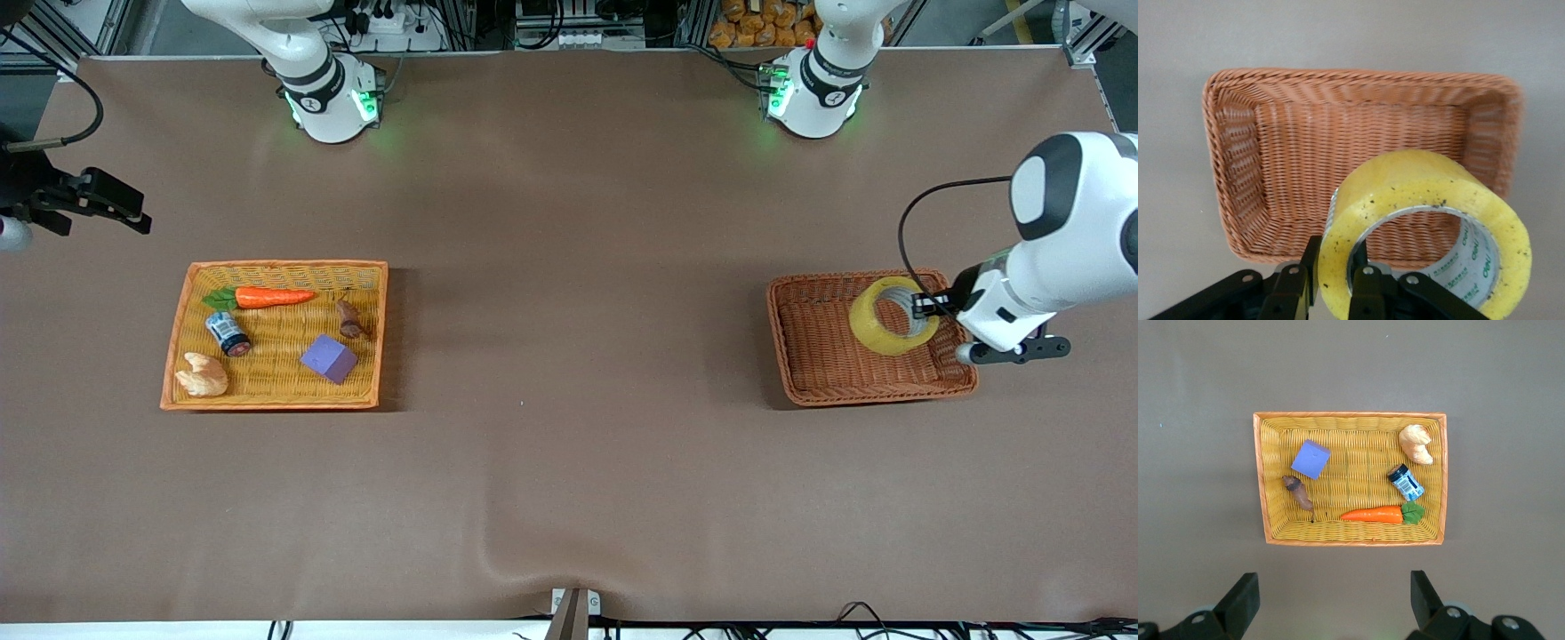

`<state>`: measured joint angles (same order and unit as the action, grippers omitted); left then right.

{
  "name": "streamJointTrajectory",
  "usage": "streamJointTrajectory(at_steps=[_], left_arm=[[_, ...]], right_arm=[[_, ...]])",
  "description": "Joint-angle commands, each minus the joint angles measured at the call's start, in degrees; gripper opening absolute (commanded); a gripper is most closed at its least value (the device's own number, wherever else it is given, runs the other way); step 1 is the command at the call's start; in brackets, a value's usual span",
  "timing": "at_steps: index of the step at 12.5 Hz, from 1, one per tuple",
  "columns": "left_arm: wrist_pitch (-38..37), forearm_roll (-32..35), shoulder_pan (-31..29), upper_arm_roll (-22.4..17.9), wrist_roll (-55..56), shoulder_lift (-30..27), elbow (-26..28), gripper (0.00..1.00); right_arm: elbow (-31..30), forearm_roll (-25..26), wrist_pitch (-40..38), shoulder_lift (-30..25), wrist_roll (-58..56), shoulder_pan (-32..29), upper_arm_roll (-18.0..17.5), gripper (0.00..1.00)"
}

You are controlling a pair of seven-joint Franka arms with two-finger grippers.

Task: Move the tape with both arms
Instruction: 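Carry the tape roll with the left gripper over the brown basket, then lower the tape into the basket and open the left gripper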

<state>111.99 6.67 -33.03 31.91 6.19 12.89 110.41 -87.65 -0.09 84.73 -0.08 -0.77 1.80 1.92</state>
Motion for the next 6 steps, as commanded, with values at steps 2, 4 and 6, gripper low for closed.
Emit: streamJointTrajectory(at_steps=[2, 4, 6], left_arm=[[10.4, -0.6, -3.4, 0.6, -2.8, -0.3, 9.0, 0.0], [11.5, 1.2, -4.9, 0.6, -2.8, 1.6, 9.5, 0.0], [13.5, 1.7, -6.3, 0.6, -2.8, 4.2, 9.9, 0.0]], right_arm=[[-0.1, 0.5, 0.0, -0.2, 0.2, -0.9, -1.0, 1.0], [0.0, 0.5, 0.0, -0.2, 0.2, -0.8, -1.1, 1.0], [0.0, 0.6, 0.0, -0.2, 0.2, -0.8, -1.1, 1.0]])
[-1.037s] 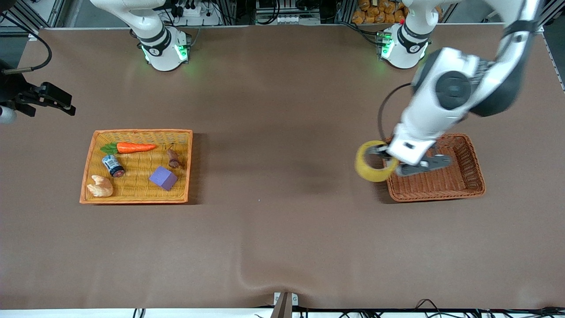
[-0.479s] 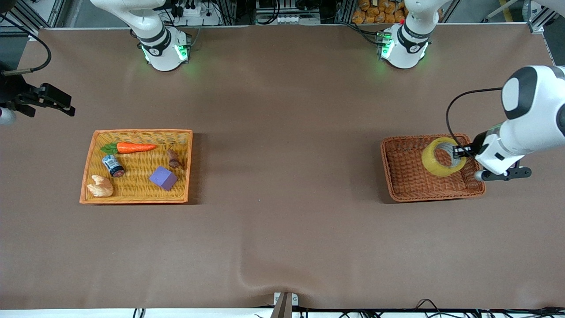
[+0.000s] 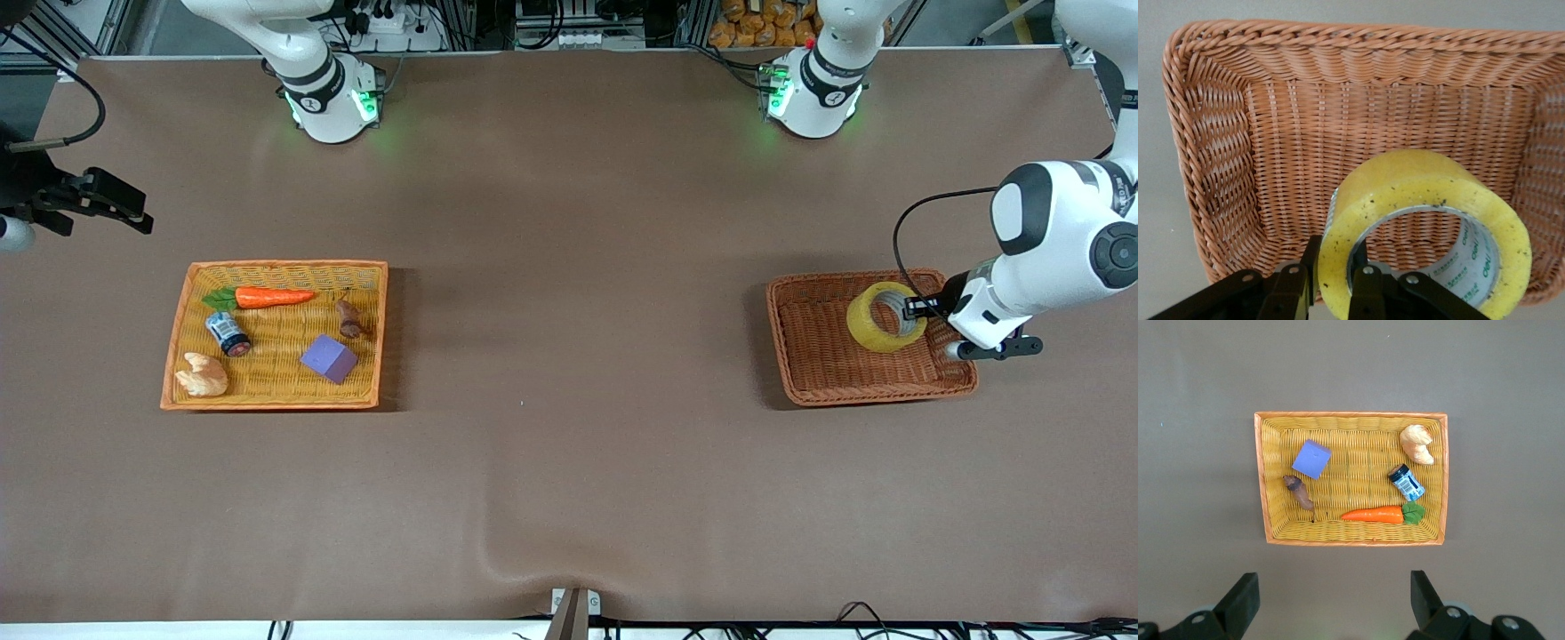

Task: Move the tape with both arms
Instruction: 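Lower the tape into the basket and open the left gripper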

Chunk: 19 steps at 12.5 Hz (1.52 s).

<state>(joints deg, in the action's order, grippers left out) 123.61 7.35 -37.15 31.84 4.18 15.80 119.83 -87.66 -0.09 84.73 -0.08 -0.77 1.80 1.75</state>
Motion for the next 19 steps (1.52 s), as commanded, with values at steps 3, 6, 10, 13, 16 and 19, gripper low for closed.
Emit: streamJointTrajectory(at_steps=[3, 6, 10, 13, 16, 19], left_arm=[[5.0, 2.8, -2.9, 0.7, -0.7, 4.0, 0.8, 0.0], [9.4, 6.7, -2.8, 0.7, -0.7, 7.0, 0.8, 0.15], [13.4, 11.5, -3.6, 0.6, -0.7, 10.1, 0.4, 1.0], [11.6, 12.2, -3.5, 1.2, -2.1, 6.1, 0.0, 1.0], [2.3, 10.0, -3.7, 5.0, -1.3, -1.1, -2.7, 1.0], [-2.7, 5.3, -3.6, 6.9, -1.6, -10.7, -4.9, 1.0]], right_arm=[[0.0, 0.8, -0.2, -0.2, 0.1, -0.8, -1.0, 1.0], [0.0, 0.8, -0.4, -0.2, 0.1, -0.9, -1.0, 1.0], [0.0, 0.8, -0.4, -0.2, 0.1, -0.9, -1.0, 1.0], [0.1, 0.8, -0.3, -0.2, 0.1, -0.8, -1.0, 1.0], [0.2, 0.8, -0.2, -0.2, 0.1, -0.8, -1.0, 1.0], [0.3, 0.8, 0.0, -0.2, 0.2, -1.0, -1.0, 1.0]])
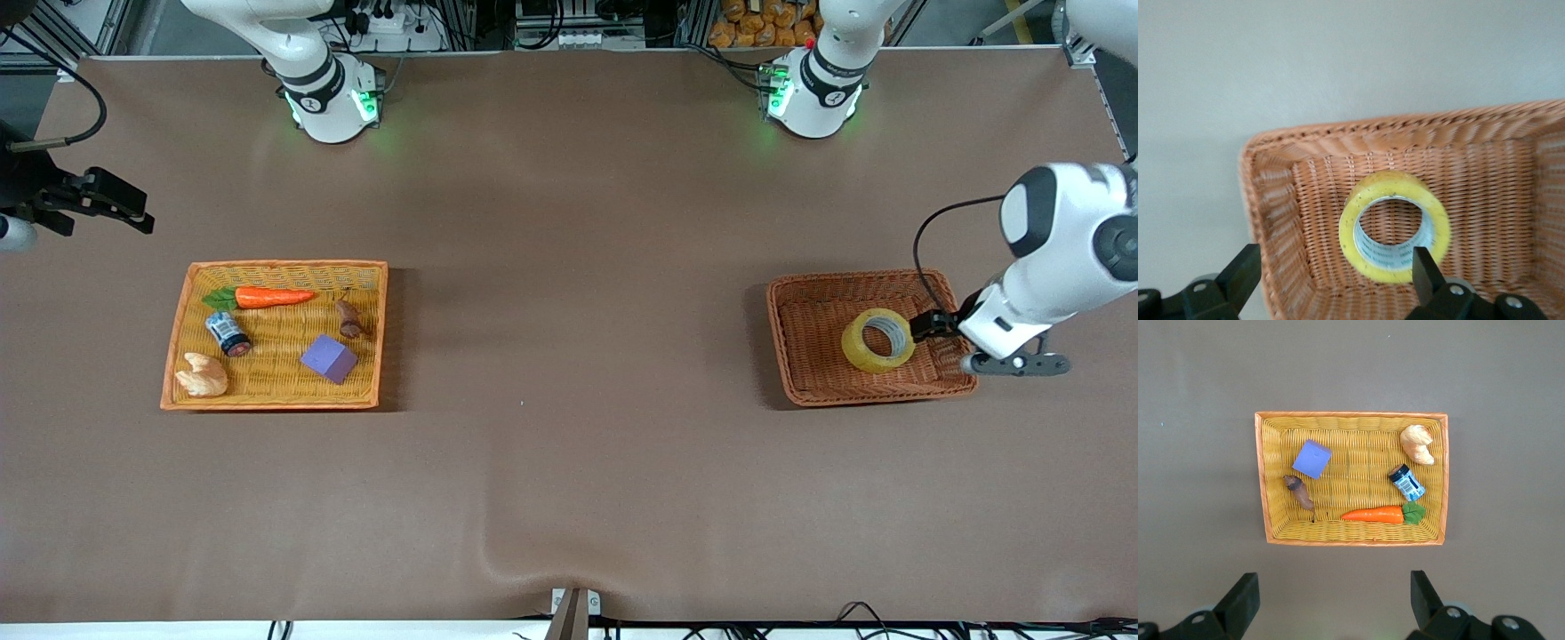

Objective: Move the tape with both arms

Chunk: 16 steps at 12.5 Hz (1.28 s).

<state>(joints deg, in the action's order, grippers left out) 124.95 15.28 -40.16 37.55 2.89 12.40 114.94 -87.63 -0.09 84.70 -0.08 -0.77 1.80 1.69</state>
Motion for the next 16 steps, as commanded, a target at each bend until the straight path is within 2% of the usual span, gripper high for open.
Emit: streamJointTrajectory(at_steps=[1, 4, 7, 12, 13, 15, 16], left_arm=[[-8.8, -4.1, -0.6, 2.6, -0.1, -9.0, -2.8, 1.0], [-24.0, -8.2, -0.4, 3.7, 0.2, -9.0, -15.6, 1.0], [-32.5, -8.3, -0.4, 5.3, 0.4, -9.2, -23.9, 1.0], [-37.5, -7.7, 0.3, 6.6, -0.1, -9.1, -31.0, 1.0], [-38.5, -7.4, 4.5, 5.2, 0.0, -9.2, -31.4, 1.0], [-39.3, -7.6, 13.5, -5.7, -0.6, -9.7, -31.2, 1.0], [-39.3, -8.3, 19.6, -13.0, -0.5, -10.5, -31.0, 1.0]], right_arm=[[0.3, 1.0, 0.1, -0.3, 0.2, -0.9, -0.9, 1.0], [1.0, 0.6, 0.2, -0.3, 3.8, -1.0, -0.9, 1.0], [1.1, 0.4, 0.2, -0.3, 3.8, -1.2, -0.9, 1.0], [1.1, -0.2, 0.1, -0.2, 3.4, -1.4, -0.9, 1.0], [1.1, -0.1, 0.2, -0.1, 3.4, -1.4, -0.9, 1.0], [1.1, -0.2, 0.1, 0.2, 3.2, -1.5, -0.8, 1.0], [1.1, -0.2, 0.1, 0.2, 3.2, -1.5, -0.9, 1.0]])
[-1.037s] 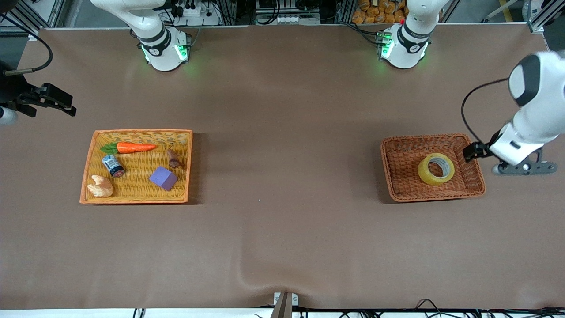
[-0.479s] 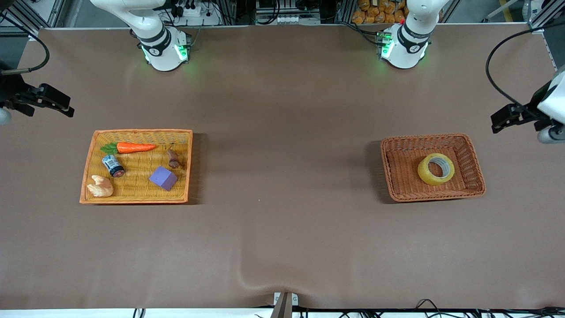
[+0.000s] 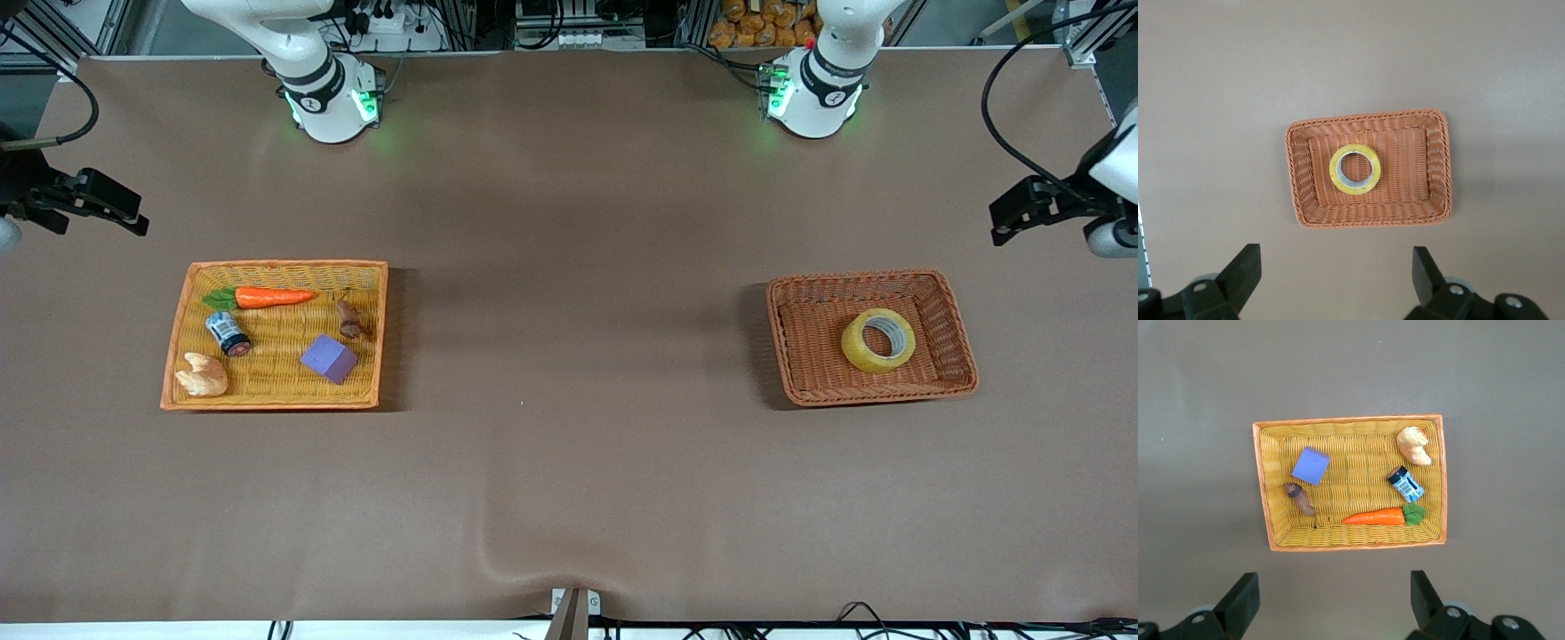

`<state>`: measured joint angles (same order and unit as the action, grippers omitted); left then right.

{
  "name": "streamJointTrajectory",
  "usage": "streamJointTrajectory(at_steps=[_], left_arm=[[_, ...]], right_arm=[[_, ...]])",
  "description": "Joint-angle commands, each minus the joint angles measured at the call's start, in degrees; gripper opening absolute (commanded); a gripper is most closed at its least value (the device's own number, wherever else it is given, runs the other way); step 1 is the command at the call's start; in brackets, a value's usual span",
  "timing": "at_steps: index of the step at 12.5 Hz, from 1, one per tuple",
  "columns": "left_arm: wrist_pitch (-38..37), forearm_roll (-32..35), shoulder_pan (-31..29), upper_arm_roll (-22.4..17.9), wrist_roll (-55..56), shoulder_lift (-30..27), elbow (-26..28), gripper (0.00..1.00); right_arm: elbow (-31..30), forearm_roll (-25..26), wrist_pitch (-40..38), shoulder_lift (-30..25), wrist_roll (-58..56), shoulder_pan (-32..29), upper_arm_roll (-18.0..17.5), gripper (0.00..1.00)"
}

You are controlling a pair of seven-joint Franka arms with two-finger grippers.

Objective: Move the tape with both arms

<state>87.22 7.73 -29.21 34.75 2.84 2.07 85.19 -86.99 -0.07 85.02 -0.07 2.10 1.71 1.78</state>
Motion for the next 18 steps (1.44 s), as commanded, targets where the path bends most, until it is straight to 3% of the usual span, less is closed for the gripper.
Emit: streamJointTrajectory(at_steps=[1, 2, 7, 18], left_arm=[[-1.7, -1.8, 14.8, -16.7, -0.5, -0.9, -0.9, 1.0], [-1.7, -2.1, 20.7, -22.6, -0.3, -1.3, -0.5, 1.0], [-1.8, -4.9, 30.6, -35.1, -1.3, -0.9, 0.2, 1.0], [-5.1, -7.3, 33.7, -35.8, 3.0, -0.8, -0.3, 1.0]], right_arm=[[0.6, -0.3, -0.1, 0.3, 0.3, -1.5, -0.9, 1.0], [0.7, -0.4, -0.1, 0.6, 0.3, -1.5, -0.9, 1.0], [0.7, -1.2, -0.2, 0.9, 0.3, -1.5, -0.8, 1.0], [0.7, -1.2, -0.2, 0.8, 0.2, -1.5, -0.7, 1.0]])
